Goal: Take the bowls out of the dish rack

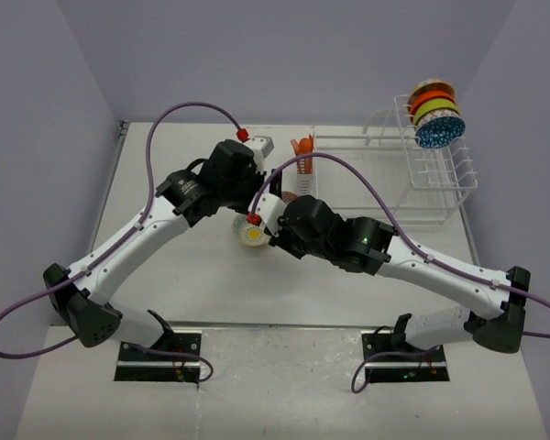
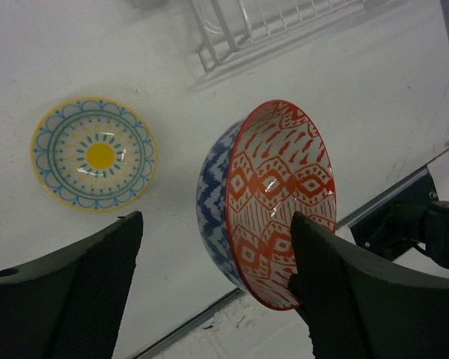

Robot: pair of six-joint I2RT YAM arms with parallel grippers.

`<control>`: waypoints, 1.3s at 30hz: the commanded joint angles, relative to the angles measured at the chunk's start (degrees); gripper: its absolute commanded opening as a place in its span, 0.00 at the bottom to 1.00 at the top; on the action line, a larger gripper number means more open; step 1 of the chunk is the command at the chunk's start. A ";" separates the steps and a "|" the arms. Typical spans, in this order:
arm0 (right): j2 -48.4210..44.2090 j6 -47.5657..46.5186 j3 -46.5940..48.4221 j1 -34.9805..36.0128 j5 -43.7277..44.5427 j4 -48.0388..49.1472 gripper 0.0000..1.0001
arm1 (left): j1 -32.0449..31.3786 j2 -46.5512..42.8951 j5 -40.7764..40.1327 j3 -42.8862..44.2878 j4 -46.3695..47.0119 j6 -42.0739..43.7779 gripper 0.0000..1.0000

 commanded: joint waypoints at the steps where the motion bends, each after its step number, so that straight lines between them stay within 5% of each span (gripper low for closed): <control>1: -0.30 -2.72 4.19 0.79 4.05 3.00 0.00 | -1.70 -1.63 1.17 -1.24 3.39 -1.10 0.78; 4: 0.23 -2.99 5.33 1.14 4.84 2.56 0.00 | -2.05 -1.28 -0.59 -2.21 3.30 -1.10 0.55; 9: 1.72 -3.25 6.13 1.58 6.25 2.91 0.00 | -2.32 -0.40 -4.27 -2.30 2.68 -1.11 0.00; 14: 1.90 -2.82 5.08 1.67 8.09 4.49 0.03 | -2.32 -0.74 -13.91 -2.38 0.58 -1.37 0.00; 15: 1.38 -2.38 3.77 1.58 8.62 5.45 0.59 | -2.23 -1.09 -15.95 -2.73 0.57 -2.24 0.00; 16: 0.85 -1.24 2.80 1.67 9.58 6.07 0.90 | -2.14 -1.27 -17.89 -3.87 0.57 -2.86 0.00; 17: 0.24 -0.62 1.83 1.67 9.94 6.68 0.99 | -1.88 -1.19 -19.47 -4.58 1.09 -3.21 0.00; 27: -21.81 12.19 -12.15 0.79 11.79 12.66 0.99 | 9.80 0.91 -10.35 -16.62 15.50 -4.18 0.00; 39: -37.82 19.60 -19.10 -1.05 14.42 11.35 0.99 | 11.66 5.67 -9.38 -22.07 23.60 -5.76 0.00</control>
